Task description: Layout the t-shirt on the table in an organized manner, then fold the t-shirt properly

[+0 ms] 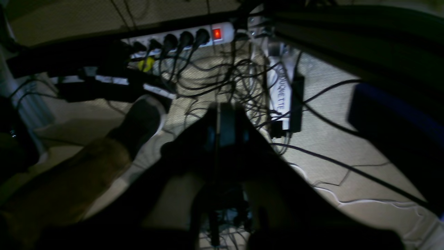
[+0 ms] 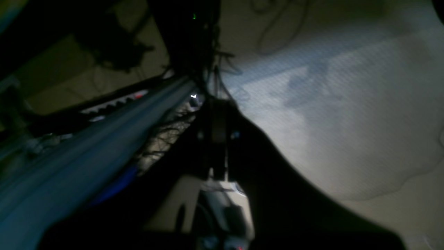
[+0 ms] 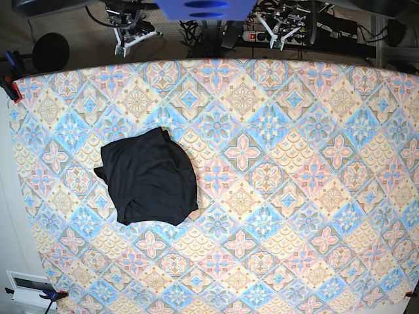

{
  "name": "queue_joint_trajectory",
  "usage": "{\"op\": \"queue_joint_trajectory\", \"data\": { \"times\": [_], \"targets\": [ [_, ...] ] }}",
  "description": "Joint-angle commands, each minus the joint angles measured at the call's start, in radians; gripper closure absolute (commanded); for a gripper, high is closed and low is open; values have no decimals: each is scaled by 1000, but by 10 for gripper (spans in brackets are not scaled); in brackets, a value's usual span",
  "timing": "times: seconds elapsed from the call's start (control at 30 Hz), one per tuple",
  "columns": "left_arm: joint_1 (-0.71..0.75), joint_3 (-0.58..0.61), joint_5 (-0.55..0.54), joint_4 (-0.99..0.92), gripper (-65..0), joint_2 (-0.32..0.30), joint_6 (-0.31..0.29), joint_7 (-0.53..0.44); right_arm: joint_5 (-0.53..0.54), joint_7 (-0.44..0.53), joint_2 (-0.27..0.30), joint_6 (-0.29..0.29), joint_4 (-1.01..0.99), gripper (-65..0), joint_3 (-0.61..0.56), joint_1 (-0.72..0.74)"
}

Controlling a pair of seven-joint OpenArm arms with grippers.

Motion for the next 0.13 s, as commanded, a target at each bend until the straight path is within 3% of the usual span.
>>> {"op": "queue_joint_trajectory", "data": {
  "times": [0.0,0.1],
  "targets": [
    [-1,-1,-1,4,0,-2,1,-6,-2,-5,16,-13,-6,0,3,-26],
    [-19,-1,-1,2,0,4,1,-6,-2,-5,16,-39,-6,0,2,-26]
  ]
}}
